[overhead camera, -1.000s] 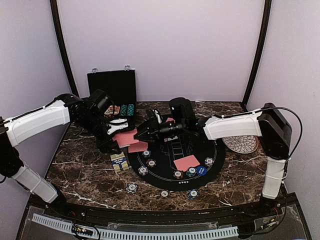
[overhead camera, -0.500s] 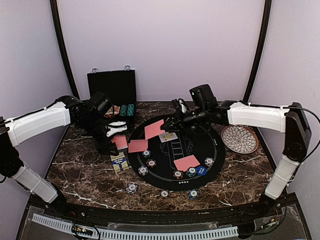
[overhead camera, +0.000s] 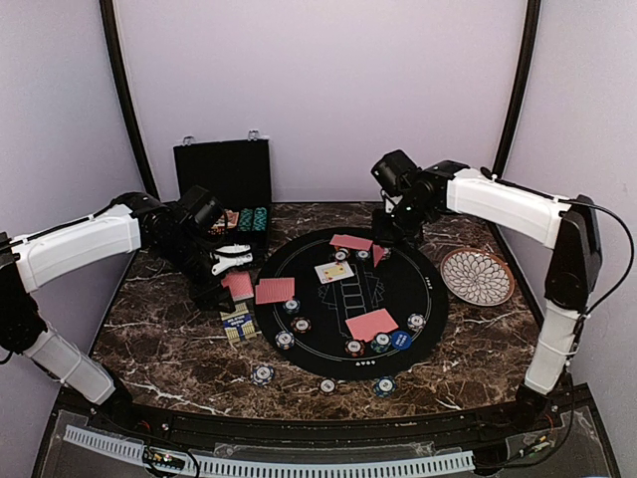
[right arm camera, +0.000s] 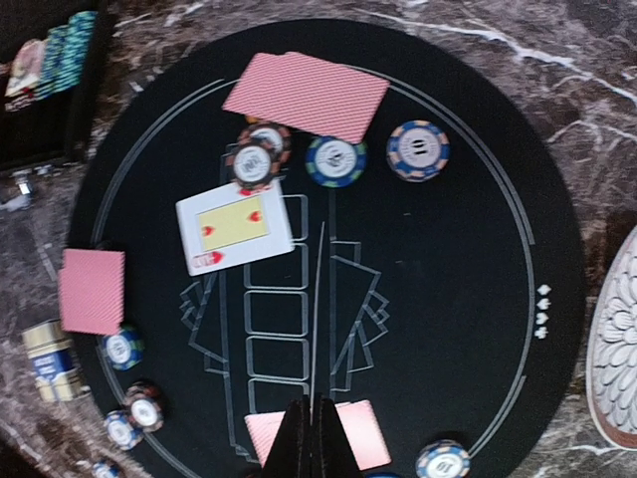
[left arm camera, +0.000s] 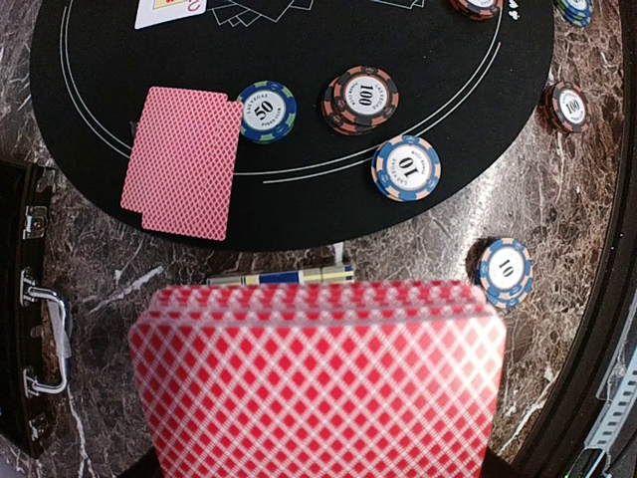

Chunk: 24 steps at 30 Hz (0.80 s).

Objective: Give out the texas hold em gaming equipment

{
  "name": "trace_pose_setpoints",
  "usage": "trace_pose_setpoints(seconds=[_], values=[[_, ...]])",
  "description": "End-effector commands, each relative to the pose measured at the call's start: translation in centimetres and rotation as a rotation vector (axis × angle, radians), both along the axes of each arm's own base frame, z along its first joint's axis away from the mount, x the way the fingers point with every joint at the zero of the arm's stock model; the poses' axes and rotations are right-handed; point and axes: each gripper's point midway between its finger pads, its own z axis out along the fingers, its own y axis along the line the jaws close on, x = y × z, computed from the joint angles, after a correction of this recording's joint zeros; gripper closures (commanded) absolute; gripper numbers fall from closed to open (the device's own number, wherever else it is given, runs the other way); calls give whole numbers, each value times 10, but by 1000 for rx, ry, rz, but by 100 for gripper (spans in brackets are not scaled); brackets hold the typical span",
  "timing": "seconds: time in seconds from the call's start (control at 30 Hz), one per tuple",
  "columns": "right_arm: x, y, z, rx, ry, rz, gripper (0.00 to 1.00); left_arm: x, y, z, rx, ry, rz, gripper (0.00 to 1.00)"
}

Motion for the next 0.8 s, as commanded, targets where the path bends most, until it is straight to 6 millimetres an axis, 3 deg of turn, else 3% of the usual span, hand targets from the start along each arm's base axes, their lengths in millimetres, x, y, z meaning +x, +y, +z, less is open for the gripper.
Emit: trace_pose_setpoints(seconds=[0.0,0.17,0.33,0.77], values=[[9,-30,-9,-345,-62,-54,100,-3,2,7,-17,-19,-9,100],[18,-18,-26,-591,-87,-33,100,-3,1,7,-16,-18,-9,100],[24,4,-44,-719,-91,0,100,-3,2,7,-15,-16,-10,100],[0,59,-103,-690,-9,134,100,-3,-1,9,-23,-14,-11,100]])
